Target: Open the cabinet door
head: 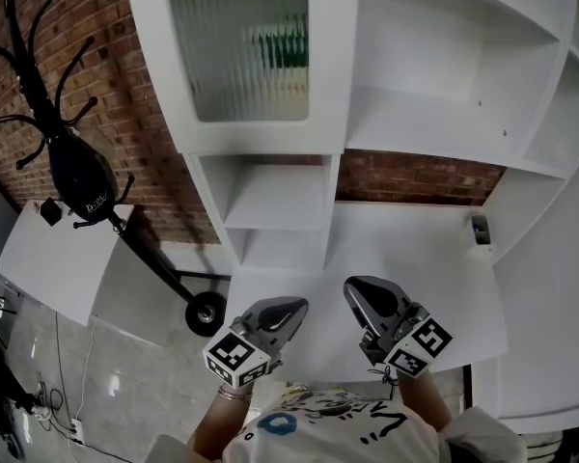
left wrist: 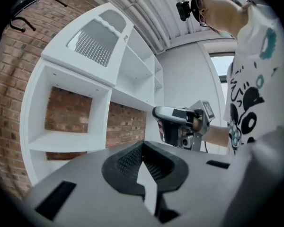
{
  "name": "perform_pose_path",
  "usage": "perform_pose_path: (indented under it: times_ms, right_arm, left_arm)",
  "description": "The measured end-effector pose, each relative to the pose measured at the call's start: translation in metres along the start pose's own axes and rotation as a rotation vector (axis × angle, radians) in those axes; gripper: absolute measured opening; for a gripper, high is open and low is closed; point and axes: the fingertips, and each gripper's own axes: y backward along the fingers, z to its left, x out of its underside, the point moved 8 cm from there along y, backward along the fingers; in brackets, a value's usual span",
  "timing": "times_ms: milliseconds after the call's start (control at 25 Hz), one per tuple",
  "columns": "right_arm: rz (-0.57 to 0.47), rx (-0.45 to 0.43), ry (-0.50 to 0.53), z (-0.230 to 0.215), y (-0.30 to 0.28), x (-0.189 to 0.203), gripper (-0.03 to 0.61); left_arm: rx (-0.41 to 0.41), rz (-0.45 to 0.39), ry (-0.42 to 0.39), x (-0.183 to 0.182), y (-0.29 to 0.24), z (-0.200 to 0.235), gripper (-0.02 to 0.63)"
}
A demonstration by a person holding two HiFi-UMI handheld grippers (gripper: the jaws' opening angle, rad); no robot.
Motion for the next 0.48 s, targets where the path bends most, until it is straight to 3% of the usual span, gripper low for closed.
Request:
perform_pose_path:
  times_ms: [160,360,480]
  right_arm:
    - [-0.01,0.007,0.059,-0.01,-0.015,-0.022,0.029]
    - [-0.028,0.078,0.095,-0.032,-0.033,-0.051,0.029]
    - [-0.053,0.049,0.114,-0.04,-0.048,-0.076,0.029]
  left_arm:
    - [-0.05,-0.043,-0.05,-0.029,-0.004,0.02,0.015]
    - [-0.141,-0.109,-0.093,-0.067,-0.017,0.036,0.015]
    - [-0.157,-0.114,-0.127,-0.094,-0.023,0.038,0.015]
